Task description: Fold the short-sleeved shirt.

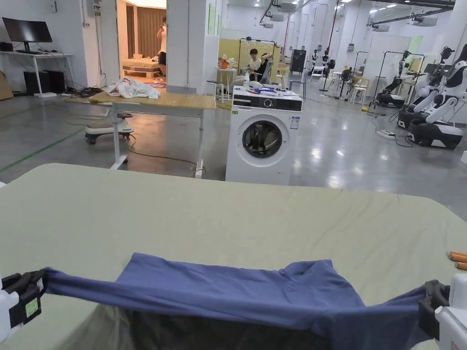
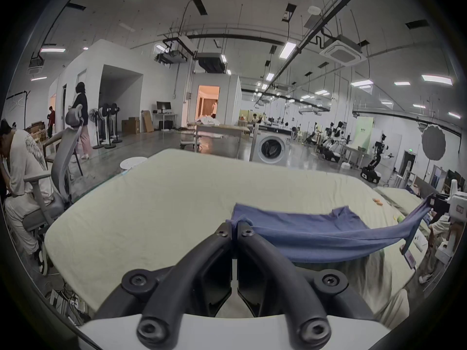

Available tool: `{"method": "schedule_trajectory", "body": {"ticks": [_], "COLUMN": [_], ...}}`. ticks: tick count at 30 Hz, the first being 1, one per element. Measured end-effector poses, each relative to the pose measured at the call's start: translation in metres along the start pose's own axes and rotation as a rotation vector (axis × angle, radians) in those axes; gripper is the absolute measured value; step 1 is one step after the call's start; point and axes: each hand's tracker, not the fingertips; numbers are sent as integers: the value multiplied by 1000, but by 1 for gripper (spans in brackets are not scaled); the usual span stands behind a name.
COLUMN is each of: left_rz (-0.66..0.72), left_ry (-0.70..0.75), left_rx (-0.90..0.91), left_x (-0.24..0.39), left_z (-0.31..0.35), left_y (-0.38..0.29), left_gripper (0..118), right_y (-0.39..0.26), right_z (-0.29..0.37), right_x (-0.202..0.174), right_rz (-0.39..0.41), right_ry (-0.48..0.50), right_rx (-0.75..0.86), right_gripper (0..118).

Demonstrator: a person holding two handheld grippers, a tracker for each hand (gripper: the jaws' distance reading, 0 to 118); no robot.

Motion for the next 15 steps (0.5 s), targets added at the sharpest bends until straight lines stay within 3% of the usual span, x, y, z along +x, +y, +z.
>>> {"method": "schedule_trajectory", "body": {"ticks": [15], "left_rz": [-46], "left_ry": [61], "left_rx": [-436], "left_x": [-6], "left_z": [-44], "left_y": [-132], "left_gripper": [0], "right_y": [-156], "right_z": [-37], "right_x": [-18], "right_rz": [26], "right_ry": [46], "right_rx": [-423], "right_gripper": [1]}}
